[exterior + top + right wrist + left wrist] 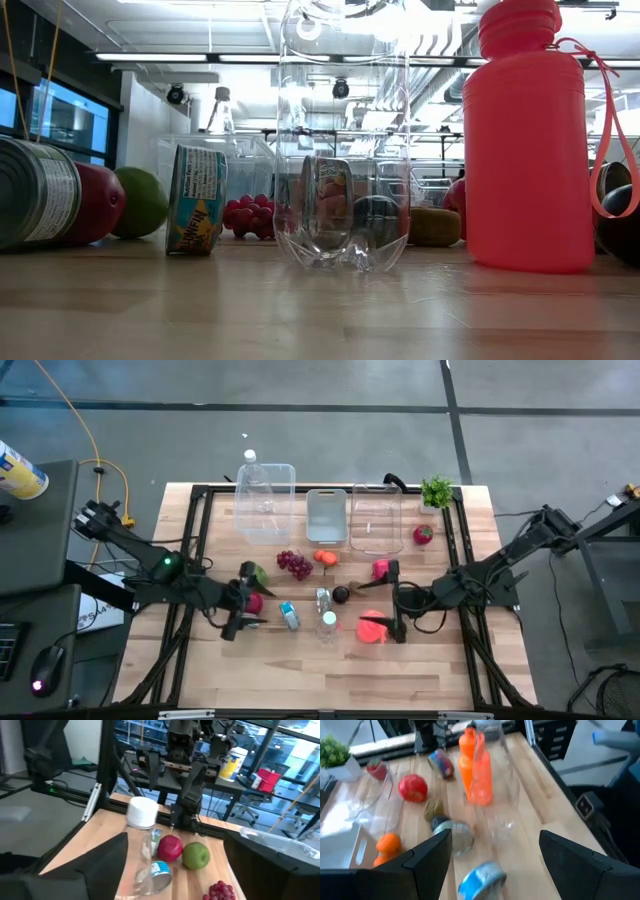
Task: Pick & Place Food Item
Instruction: Put the transparent bottle into the white bin
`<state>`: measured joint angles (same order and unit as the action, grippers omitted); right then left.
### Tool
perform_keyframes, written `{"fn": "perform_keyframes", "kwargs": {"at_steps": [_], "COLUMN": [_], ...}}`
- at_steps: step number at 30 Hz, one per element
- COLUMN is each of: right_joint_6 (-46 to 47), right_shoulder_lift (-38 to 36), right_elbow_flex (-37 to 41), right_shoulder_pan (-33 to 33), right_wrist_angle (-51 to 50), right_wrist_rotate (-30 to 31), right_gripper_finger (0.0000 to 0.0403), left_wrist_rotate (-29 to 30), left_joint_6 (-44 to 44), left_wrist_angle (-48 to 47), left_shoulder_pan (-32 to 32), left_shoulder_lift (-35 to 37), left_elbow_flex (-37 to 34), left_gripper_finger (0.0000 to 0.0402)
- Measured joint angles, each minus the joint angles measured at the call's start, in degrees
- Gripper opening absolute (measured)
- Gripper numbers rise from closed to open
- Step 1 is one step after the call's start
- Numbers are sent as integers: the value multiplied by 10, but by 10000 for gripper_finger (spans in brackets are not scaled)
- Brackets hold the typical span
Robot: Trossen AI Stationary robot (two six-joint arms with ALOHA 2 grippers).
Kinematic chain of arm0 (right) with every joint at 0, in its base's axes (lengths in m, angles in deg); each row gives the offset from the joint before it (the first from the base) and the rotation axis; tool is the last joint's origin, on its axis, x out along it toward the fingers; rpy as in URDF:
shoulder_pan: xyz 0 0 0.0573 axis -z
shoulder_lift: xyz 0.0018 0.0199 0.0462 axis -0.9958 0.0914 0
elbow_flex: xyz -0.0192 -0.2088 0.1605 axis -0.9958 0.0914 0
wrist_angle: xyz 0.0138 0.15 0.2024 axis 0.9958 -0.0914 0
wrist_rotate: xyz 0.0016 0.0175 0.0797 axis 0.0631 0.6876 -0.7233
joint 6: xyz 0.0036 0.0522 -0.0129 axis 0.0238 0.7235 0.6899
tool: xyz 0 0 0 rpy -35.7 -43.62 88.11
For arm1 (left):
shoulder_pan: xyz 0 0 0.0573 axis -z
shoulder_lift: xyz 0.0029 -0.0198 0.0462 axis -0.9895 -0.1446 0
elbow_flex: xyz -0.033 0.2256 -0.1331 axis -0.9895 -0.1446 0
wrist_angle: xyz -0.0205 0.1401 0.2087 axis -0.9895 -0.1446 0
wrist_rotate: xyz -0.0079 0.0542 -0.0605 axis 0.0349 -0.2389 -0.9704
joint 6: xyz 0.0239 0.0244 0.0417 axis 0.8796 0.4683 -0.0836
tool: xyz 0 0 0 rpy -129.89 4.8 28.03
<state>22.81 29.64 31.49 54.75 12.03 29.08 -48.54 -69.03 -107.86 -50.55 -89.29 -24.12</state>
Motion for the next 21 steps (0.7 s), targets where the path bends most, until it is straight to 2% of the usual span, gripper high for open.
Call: {"fn": "perform_keyframes", "kwargs": {"at_steps": [5,9,15,21], "right_joint_6": [-48,-80,-79,-110], "right_shoulder_lift": [0,0,0,0], "right_elbow_flex": [0,0,0,0], "right_shoulder_pan": [-35,-59,-79,-97], "right_wrist_angle": [40,48,50,57], "right_wrist_rotate": [3,5,29,33], "right_gripper_finger": [336,332,320,317], "left_wrist_rotate": [22,46,47,64], "left_joint_6": [0,-1,-1,-17], "left_wrist_angle": [105,190,327,354], "left_shoulder_pan": [0,0,0,-19], "left_shoulder_lift": [-52,-99,-160,-178], "left_elbow_flex": [0,0,0,-1], "left_gripper_finger": [289,289,289,289]}}
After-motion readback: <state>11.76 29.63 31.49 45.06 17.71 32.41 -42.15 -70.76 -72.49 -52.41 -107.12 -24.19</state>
